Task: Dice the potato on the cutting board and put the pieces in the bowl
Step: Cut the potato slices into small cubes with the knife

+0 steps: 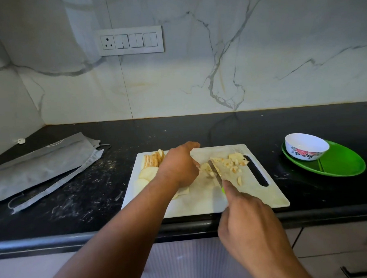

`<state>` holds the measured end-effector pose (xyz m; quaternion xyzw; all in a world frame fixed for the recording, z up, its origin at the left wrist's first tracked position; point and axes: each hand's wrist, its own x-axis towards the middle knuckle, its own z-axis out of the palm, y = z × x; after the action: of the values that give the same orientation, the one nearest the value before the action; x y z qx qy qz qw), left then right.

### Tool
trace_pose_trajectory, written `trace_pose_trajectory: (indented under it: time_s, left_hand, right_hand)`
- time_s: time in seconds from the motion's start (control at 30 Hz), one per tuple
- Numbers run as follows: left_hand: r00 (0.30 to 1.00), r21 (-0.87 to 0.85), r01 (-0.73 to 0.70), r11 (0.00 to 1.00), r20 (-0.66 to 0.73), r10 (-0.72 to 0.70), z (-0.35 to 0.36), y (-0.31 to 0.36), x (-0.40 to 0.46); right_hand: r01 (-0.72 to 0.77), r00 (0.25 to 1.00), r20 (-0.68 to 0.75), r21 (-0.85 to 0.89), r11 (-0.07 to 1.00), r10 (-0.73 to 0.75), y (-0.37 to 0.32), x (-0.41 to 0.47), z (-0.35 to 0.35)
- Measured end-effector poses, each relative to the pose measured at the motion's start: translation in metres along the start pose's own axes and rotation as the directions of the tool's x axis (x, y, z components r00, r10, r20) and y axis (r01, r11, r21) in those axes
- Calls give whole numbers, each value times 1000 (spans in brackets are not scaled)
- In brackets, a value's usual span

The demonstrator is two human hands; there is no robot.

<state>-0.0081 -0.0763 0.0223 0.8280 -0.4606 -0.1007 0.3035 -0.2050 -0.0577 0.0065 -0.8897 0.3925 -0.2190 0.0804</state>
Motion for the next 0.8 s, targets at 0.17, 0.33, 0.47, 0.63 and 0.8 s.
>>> trace_pose_trajectory:
  time_s: [0.17,0.33,0.47,0.63,0.8]
  left_hand:
    - [990,-150,12,989,-139,-33,0,0,-2]
    - [995,-126,15,992,-100,-28,-4,-3,-6]
    - [995,-87,-43,995,-89,35,-2,-5,-11]
    - [994,-97,-47,994,-99,37,2,-8,-11]
    - [994,-87,-58,994,-102,49,4,-10,-12]
  right_hand:
    - [17,1000,-1,13,1000,-17,-17,13,7]
    - [56,996,66,-18,998,-55,-25,15,14]
    - [5,999,49,-16,1000,-4,-4,16,3]
    - [-48,999,9,-34,998,48,10,11,-5]
    - [58,997,54,12,998,-58,0,-6,1]
